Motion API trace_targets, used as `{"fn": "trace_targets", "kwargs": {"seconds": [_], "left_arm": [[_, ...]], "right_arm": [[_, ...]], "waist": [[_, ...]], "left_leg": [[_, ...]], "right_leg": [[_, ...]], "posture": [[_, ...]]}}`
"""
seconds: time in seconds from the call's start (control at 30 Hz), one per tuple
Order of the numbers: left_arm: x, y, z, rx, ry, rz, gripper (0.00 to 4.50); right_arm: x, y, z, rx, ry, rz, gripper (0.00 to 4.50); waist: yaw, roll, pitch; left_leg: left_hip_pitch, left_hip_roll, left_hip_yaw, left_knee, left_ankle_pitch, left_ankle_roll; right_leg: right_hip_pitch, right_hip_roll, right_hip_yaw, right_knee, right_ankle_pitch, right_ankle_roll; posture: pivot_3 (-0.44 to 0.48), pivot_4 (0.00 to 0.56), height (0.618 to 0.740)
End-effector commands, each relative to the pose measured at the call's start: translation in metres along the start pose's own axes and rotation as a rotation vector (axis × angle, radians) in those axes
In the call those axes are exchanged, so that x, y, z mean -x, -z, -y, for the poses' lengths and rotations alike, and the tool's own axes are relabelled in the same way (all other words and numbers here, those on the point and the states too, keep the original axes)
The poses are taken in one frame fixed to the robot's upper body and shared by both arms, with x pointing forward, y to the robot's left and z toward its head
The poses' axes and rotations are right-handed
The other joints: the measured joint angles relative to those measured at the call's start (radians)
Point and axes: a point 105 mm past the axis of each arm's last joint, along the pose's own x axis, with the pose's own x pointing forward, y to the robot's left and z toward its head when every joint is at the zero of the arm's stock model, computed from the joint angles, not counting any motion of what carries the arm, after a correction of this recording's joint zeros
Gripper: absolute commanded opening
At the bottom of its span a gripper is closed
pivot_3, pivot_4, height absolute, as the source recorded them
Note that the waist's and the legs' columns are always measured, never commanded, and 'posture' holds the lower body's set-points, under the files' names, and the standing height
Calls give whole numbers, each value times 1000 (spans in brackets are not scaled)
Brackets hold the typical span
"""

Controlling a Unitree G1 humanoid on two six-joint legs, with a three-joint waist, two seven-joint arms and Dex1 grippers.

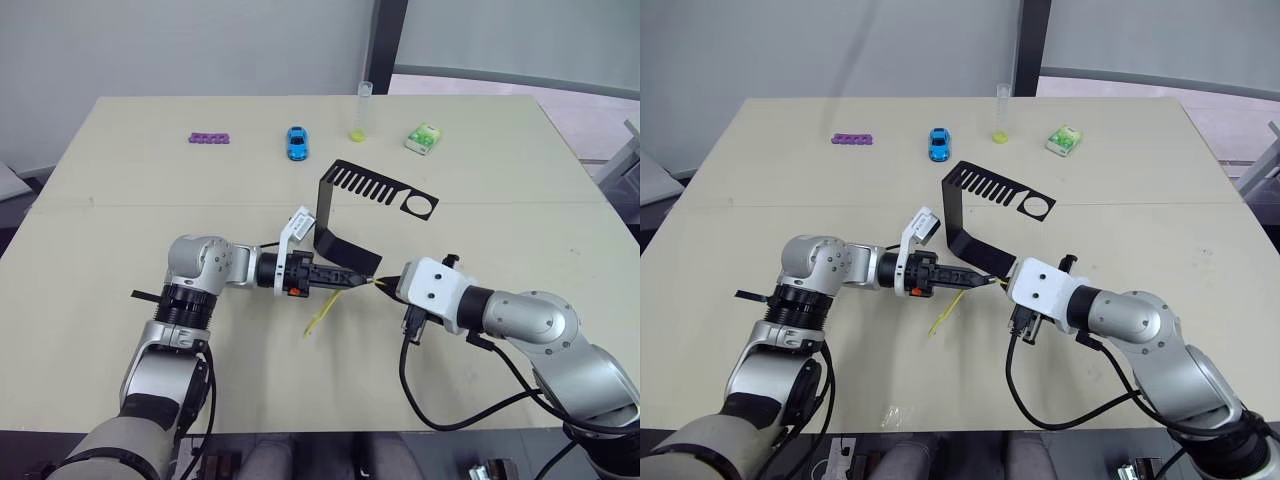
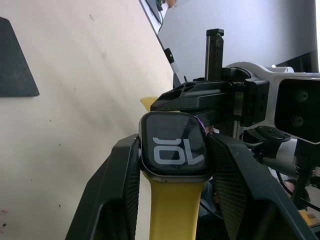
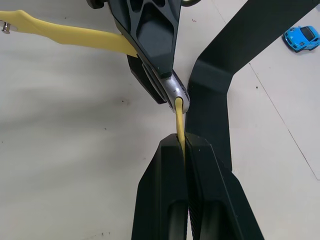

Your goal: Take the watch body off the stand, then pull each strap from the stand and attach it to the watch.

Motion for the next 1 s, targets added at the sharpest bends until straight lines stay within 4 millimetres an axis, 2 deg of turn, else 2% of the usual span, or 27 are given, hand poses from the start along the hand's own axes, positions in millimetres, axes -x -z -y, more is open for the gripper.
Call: {"fn": "trace_targets", "kwargs": {"seconds": [0.03,0.5,0.57,0.6,0.7,0.8,0.87,1.0], "left_arm": [[-12,-4,11,-55,41,-33,1579],[-9,-5,6,-88,10,-35,1579],[-4,-6,6,-157,-7,-51,1579],[-2,-6,7,-207,-16,-63,1579],[7,-3,14,-349,-5,-108,1579],[15,5,23,-490,17,-164,1579],[20,7,30,-603,30,-174,1579],[29,16,43,-829,70,-217,1579]], "right_arm": [[8,-27,0,75,6,88,0],[17,-35,0,122,25,89,0],[23,-36,-1,123,11,90,636],[27,-37,-3,121,1,92,810],[43,-39,-5,50,-23,122,2156],[59,-41,-9,-76,-53,174,3668],[70,-44,-13,-185,-89,231,4475],[85,-40,-13,-327,-108,264,4475]], "waist": [[0,0,0],[0,0,0],[1,0,0],[1,0,0],[0,0,0],[1,0,0],[2,0,0],[4,0,0]], "left_leg": [[0,0,0,0,0,0],[0,0,0,0,0,0],[0,0,0,0,0,0],[0,0,0,0,0,0],[-1,0,0,-1,0,0],[0,0,0,-2,0,0],[0,0,0,-2,0,0],[0,1,-1,-2,0,0]], "right_leg": [[0,0,0,0,0,0],[0,0,0,0,0,0],[0,0,0,0,0,0],[0,0,0,0,0,0],[0,0,0,-1,0,0],[0,0,1,-1,0,0],[1,-1,1,-2,0,0],[2,-1,1,-3,0,0]], "posture": [[0,150,740],[0,150,740],[0,150,740],[0,150,740],[0,150,740],[0,150,740],[0,150,740],[0,150,740]]}}
